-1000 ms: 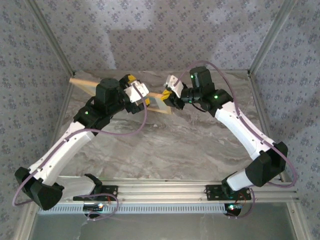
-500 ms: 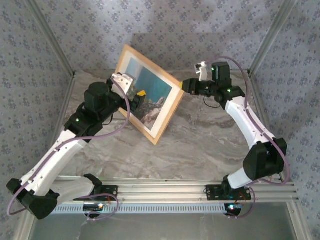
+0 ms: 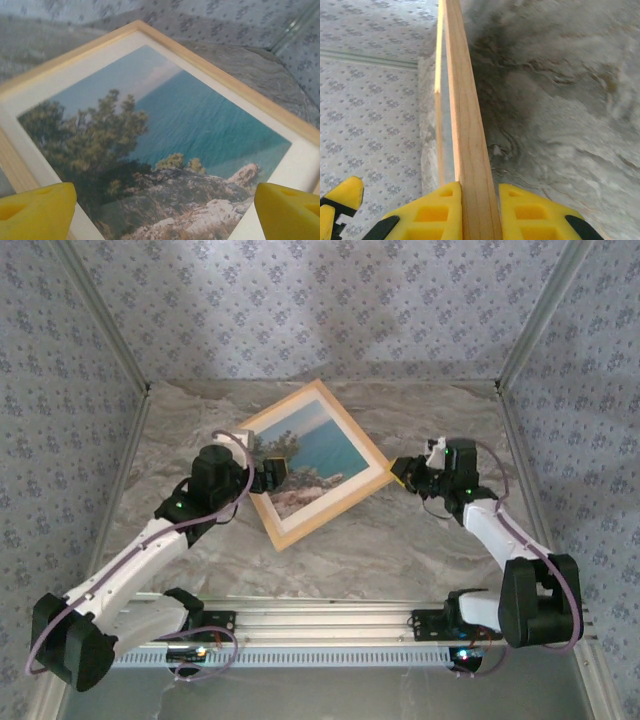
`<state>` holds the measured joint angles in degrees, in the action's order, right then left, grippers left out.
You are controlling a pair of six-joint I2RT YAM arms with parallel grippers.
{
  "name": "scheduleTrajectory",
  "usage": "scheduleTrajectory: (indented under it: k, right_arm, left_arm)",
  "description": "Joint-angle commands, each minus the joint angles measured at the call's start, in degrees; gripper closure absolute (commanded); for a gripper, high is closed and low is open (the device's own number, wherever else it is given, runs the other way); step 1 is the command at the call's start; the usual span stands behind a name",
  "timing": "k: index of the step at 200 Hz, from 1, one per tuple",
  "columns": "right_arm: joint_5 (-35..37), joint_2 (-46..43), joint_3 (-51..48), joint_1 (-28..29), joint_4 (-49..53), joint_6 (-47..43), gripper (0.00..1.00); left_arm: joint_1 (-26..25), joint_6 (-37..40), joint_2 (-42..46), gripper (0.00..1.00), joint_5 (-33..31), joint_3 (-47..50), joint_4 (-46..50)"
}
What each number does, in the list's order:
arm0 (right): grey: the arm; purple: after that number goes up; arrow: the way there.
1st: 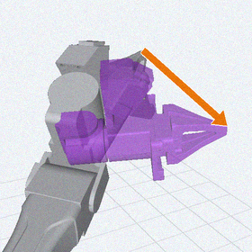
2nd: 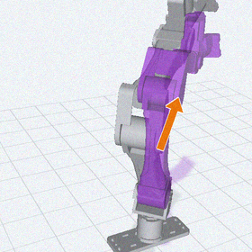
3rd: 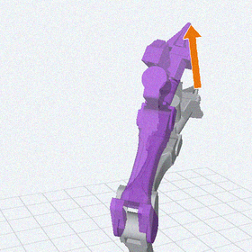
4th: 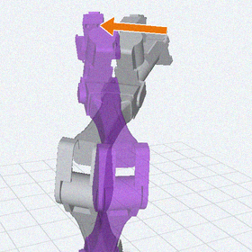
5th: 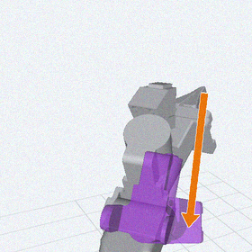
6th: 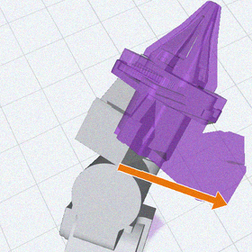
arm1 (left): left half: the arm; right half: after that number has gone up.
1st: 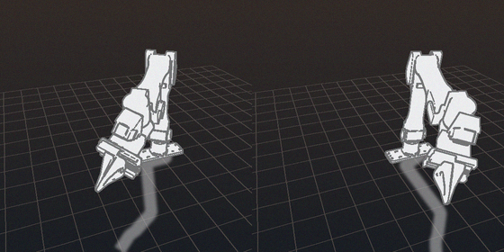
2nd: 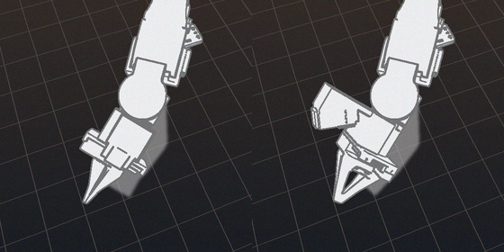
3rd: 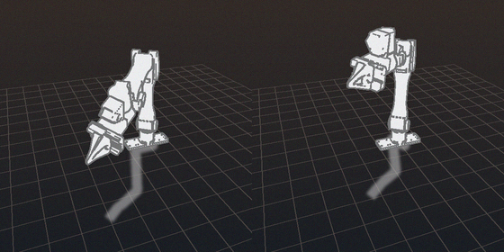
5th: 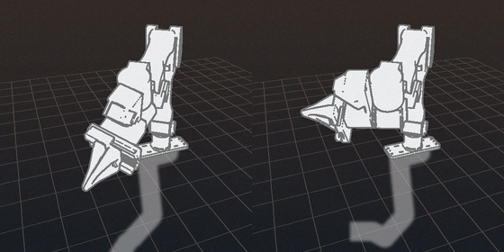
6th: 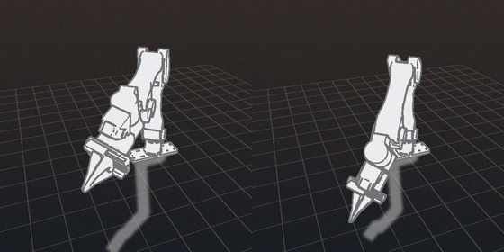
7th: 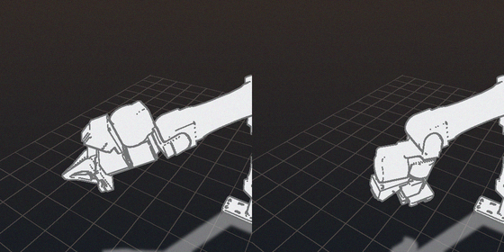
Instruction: Put the photo into the frame
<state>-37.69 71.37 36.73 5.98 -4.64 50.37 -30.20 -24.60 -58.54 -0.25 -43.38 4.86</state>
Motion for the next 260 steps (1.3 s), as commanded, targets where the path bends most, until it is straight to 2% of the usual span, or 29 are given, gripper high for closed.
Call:
scheduleTrajectory:
  k: [1, 53, 117, 146, 170, 190, 219, 260]
  right_arm:
    - [4.6, 0.5, -3.7, 1.7, -3.0, 1.8, 0.91]
    - [6.8, 5.6, -10.4, 5.2, -11.1, 4.3, 0.80]
    - [8.8, 12.3, -13.9, 10.8, -15.5, 3.9, 0.64]
    - [10.2, 11.6, -11.3, 12.0, -5.8, -3.8, 0.55]
    - [16.4, 7.3, -7.2, 13.1, 4.5, -13.5, 0.46]
    - [21.2, 8.2, -0.9, 16.0, 9.7, -23.1, 0.42]
    - [24.3, 13.4, 6.4, 18.4, 10.8, -29.5, 0.40]
    - [22.0, 23.5, 15.7, 18.8, 9.8, -32.3, 0.38]
  left_arm:
    - [2.4, -11.2, 0.3, 0.08, 2.8, 2.8, -5.0]
    - [7.1, -15.4, 0.2, 0.09, 1.4, 10.3, -6.9]
    - [14.5, -14.5, -3.3, 0.10, 0.8, 14.0, -6.2]
    - [17.4, -13.3, -6.7, 0.10, 2.0, 13.2, -4.9]
    - [18.4, -11.3, -10.0, 0.11, 1.7, 11.5, -3.7]
    - [18.8, -9.6, -13.9, 0.11, 0.3, 9.2, -2.3]
    - [19.9, -8.5, -19.3, 0.12, 0.4, 5.8, -1.1]
    - [20.1, -8.0, -24.7, 0.14, 1.8, 2.9, -2.9]
